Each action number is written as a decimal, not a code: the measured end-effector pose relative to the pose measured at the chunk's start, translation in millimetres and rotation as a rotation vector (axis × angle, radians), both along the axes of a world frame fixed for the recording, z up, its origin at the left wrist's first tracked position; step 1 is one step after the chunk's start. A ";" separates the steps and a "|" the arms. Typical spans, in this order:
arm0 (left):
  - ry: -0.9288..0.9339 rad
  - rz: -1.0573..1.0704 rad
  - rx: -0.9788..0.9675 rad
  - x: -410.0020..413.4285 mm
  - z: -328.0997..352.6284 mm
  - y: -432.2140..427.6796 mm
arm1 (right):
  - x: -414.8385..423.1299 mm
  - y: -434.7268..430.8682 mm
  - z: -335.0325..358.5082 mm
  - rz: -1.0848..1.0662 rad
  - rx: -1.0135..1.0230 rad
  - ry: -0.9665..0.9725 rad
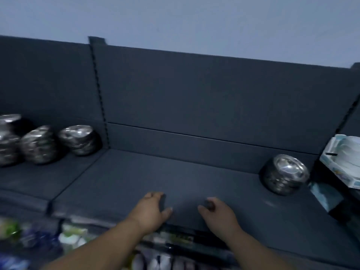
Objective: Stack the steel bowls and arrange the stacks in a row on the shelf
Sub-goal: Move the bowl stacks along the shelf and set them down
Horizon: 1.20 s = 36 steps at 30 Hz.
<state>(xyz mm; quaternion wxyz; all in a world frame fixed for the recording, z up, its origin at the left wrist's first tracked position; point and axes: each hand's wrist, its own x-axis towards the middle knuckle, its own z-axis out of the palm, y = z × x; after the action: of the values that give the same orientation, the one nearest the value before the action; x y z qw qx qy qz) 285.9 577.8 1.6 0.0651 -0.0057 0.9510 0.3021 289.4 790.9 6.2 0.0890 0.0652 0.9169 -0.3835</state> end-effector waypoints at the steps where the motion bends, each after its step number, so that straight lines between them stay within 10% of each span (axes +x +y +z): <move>1: 0.009 0.026 -0.051 15.0 -1.1 -37.8 | 6.1 -33.7 0.6 0.091 0.043 -0.001; 17: -0.092 0.537 -0.222 194.1 -4.8 -422.0 | 58.5 -442.0 -3.2 0.764 0.192 0.107; 36: 0.041 0.618 -0.020 -19.9 4.9 -606.1 | -129.2 -631.6 -13.2 0.563 -0.054 0.008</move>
<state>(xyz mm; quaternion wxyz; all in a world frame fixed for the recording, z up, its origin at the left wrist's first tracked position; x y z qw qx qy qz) 266.0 -28.3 6.5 -0.0490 -0.2890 0.9083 0.2983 160.2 159.3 -7.0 0.1902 -0.1960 0.8887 -0.3684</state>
